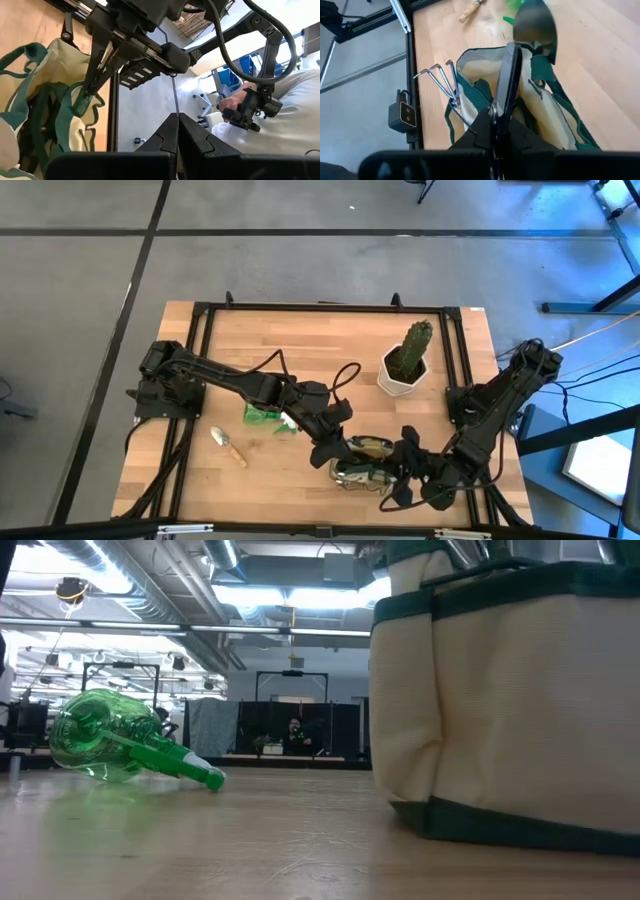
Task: Pick & Place Garden tools in Gardening bag
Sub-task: Put the grafting pruner into the side pocket of the white bag
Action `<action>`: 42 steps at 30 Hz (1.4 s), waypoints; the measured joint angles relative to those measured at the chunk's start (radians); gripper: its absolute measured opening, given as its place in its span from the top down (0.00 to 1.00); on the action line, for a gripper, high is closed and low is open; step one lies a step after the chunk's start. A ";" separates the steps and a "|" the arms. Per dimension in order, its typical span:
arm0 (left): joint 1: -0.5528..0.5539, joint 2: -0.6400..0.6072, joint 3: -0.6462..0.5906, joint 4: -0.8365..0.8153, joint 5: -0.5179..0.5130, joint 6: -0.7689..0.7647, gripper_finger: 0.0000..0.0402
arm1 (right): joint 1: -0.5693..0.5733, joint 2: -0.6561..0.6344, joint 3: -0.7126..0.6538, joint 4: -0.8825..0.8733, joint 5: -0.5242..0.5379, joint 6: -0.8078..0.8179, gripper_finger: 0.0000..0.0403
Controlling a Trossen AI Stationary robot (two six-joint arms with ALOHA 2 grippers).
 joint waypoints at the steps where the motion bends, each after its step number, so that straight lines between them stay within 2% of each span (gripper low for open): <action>1: 0.000 0.000 0.000 0.000 0.000 0.005 1.00 | 0.000 0.005 0.000 0.002 -0.001 -0.010 0.97; 5: 0.000 0.000 0.000 -0.002 0.000 0.026 0.99 | 0.002 0.025 0.001 0.024 -0.007 -0.025 0.97; 11: 0.000 0.000 0.000 -0.042 0.000 0.038 0.99 | -0.004 0.038 0.001 0.160 -0.057 -0.054 0.97; 17: 0.000 0.000 0.000 -0.053 0.000 0.043 1.00 | -0.012 0.038 0.001 0.094 -0.077 0.061 0.97; 21: 0.000 0.000 0.000 -0.054 0.000 0.044 0.99 | -0.012 0.038 0.001 0.028 -0.138 0.092 0.97; 30: 0.000 0.000 0.000 -0.054 -0.017 0.044 0.99 | -0.002 0.038 0.002 0.130 -0.186 -0.087 0.97; 36: 0.000 0.000 0.000 -0.058 -0.056 0.049 1.00 | -0.005 0.038 0.002 0.134 -0.273 -0.110 0.97; 42: 0.033 0.000 0.000 -0.047 -0.094 0.129 1.00 | -0.005 0.038 0.001 0.131 -0.273 -0.113 0.97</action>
